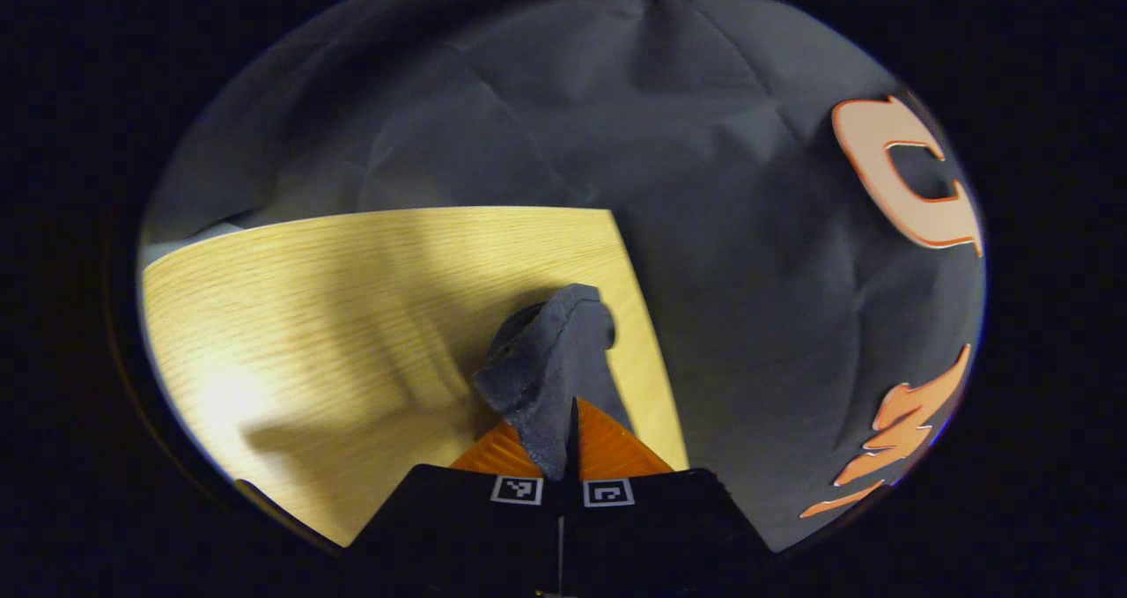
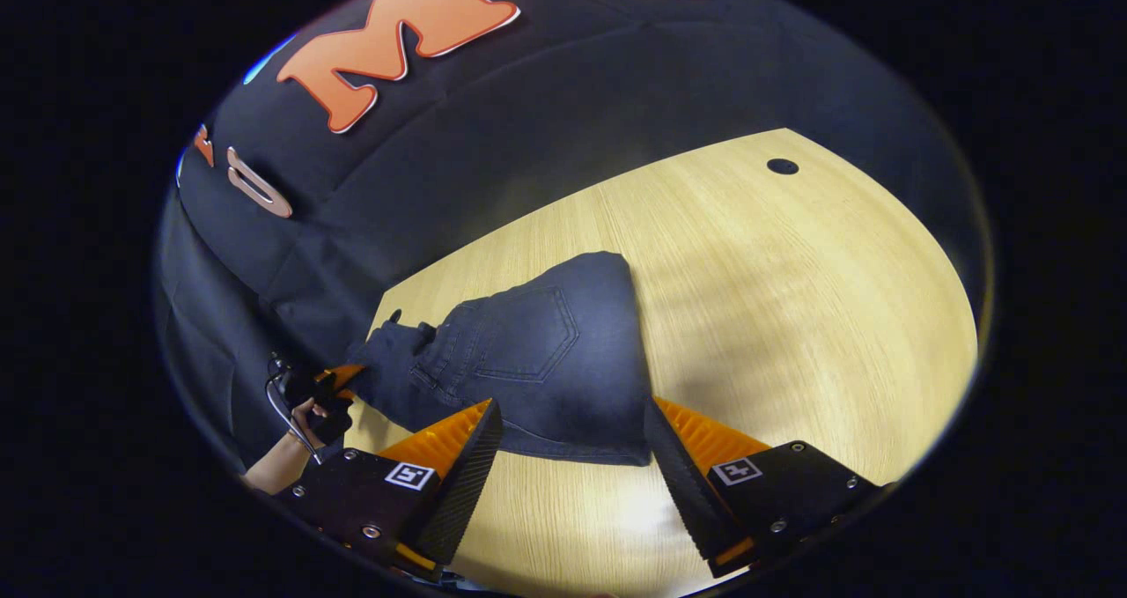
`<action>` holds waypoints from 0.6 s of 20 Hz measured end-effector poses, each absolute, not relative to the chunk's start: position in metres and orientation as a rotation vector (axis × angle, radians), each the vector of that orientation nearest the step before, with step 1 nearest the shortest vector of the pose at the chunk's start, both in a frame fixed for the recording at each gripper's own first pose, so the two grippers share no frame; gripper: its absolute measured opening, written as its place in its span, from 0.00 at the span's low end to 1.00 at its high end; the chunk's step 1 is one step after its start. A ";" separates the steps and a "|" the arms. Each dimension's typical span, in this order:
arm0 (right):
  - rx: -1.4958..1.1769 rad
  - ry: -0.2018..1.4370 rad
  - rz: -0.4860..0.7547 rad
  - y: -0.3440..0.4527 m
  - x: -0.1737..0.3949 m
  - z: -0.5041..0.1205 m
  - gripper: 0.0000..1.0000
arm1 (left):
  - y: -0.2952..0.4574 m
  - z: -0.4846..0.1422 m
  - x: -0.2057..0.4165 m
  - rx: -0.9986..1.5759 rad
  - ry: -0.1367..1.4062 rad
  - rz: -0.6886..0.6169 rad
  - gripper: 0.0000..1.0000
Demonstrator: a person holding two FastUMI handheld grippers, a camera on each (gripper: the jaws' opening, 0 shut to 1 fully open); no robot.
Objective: Grasp the waist and the cuffs of the jeans and fold them to make the two legs overlap; first hold the waist and fold one-third of the jeans toward the cuffs, then hold the cuffs and fold the remaining one-third in the same direction to finish folding.
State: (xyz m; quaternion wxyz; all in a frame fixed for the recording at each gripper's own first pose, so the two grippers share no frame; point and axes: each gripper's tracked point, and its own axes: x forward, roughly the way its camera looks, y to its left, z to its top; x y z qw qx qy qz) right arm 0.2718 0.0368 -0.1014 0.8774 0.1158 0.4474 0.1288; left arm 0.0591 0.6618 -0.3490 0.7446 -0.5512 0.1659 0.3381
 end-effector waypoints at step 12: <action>0.350 0.792 0.308 0.004 0.271 -0.049 0.98 | 0.545 -0.152 0.076 -0.954 0.211 0.545 0.05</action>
